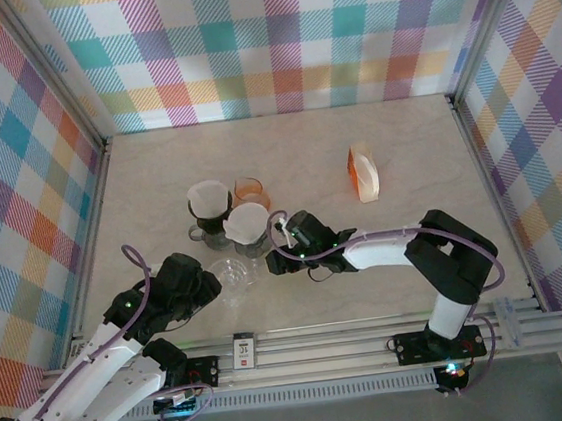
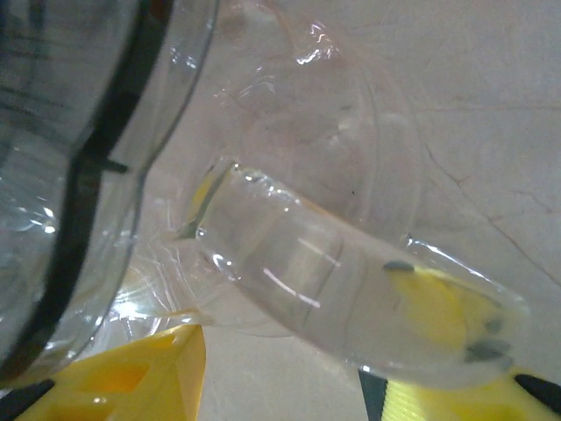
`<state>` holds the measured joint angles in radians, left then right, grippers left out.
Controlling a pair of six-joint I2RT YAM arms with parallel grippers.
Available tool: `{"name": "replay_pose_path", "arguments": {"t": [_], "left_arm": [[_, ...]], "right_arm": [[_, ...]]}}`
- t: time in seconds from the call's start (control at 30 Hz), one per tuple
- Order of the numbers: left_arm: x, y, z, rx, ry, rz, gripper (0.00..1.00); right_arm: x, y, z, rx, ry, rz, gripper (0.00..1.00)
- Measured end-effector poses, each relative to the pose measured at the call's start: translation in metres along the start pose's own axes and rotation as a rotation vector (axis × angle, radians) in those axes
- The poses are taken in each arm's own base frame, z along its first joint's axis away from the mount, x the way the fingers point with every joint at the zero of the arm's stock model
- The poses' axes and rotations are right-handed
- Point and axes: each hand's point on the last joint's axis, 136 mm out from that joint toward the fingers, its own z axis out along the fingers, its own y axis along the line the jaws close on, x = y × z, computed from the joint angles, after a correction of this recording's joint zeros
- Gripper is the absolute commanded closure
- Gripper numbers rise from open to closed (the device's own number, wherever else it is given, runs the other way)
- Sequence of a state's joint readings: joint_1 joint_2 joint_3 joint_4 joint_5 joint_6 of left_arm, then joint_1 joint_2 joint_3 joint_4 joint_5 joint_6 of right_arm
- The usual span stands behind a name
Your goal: Place the coffee filter in the dripper
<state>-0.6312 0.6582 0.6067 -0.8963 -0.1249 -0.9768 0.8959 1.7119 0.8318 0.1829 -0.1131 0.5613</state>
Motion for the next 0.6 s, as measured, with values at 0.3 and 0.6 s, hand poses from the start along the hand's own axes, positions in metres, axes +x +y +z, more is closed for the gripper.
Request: {"name": "replay_pose_path", "arguments": {"t": [0.3,0.6], "left_arm": [[0.002,0.004,0.002,-0.011,0.006,0.001,0.44],[0.001,0.003,0.004,-0.007,0.0,-0.006,0.39]], "right_arm": [[0.009,-0.008,-0.019,0.04,-0.001,-0.019,0.28],[-0.03,-0.045,-0.08,0.117,-0.14,0.063,0.16]]}}
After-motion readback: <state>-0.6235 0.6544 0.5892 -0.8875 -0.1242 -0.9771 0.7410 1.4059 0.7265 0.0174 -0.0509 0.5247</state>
